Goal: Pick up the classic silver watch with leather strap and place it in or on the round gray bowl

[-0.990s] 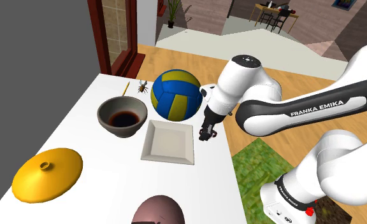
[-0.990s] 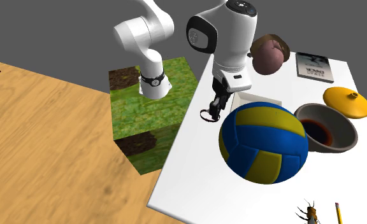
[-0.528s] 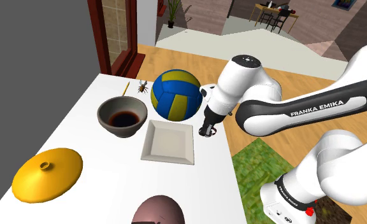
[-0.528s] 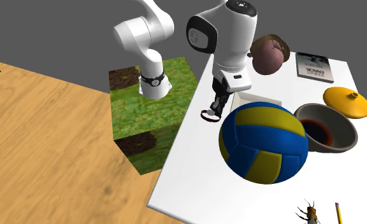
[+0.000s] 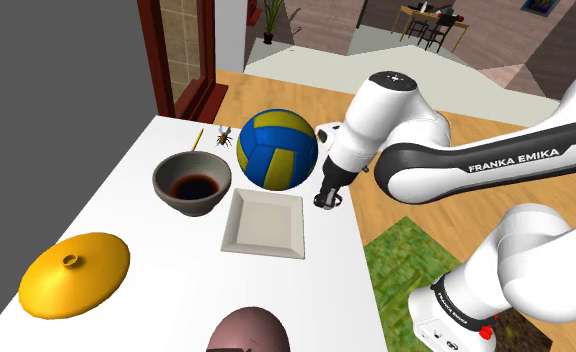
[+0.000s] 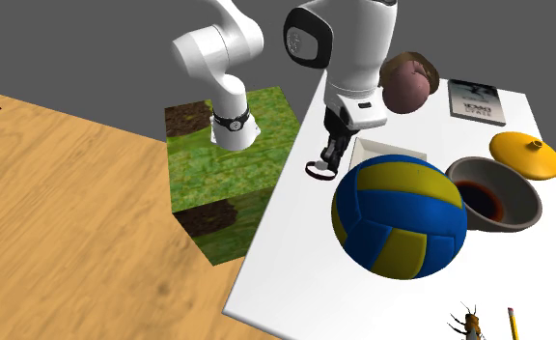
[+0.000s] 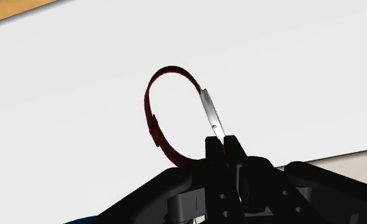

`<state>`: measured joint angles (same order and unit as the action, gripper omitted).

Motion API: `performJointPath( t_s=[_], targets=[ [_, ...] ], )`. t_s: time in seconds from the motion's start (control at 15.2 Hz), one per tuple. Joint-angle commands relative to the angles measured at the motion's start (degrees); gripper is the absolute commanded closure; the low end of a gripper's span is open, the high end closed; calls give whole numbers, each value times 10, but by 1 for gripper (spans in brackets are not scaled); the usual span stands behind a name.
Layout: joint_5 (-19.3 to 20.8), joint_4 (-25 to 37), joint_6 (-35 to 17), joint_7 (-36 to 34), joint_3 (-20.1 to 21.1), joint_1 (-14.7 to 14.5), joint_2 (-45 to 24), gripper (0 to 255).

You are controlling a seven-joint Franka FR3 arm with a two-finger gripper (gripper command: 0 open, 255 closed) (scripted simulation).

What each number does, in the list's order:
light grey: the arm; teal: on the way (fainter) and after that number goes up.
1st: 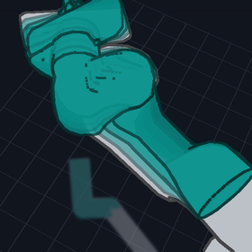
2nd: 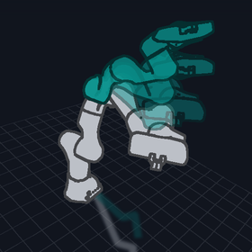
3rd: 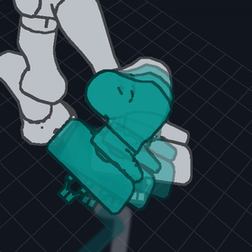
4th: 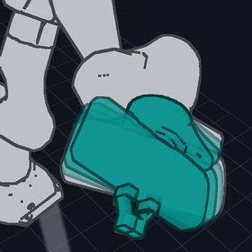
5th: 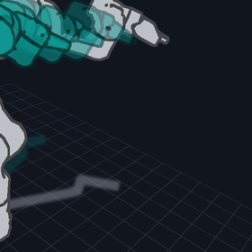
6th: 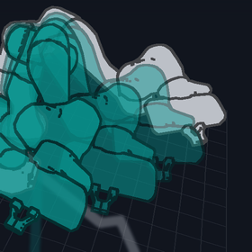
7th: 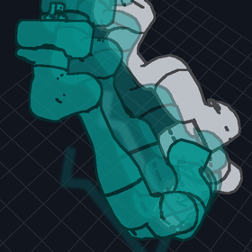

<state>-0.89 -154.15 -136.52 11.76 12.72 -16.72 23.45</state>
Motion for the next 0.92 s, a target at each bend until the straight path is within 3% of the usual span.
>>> performJointPath(
  t_s=[0.0, 0.86],
  targets=[
    [-3, 7, 23, 4, -3, -2, 15, 255],
    [-7, 73, 140, 15, -15, -5, 68, 255]
  ],
)
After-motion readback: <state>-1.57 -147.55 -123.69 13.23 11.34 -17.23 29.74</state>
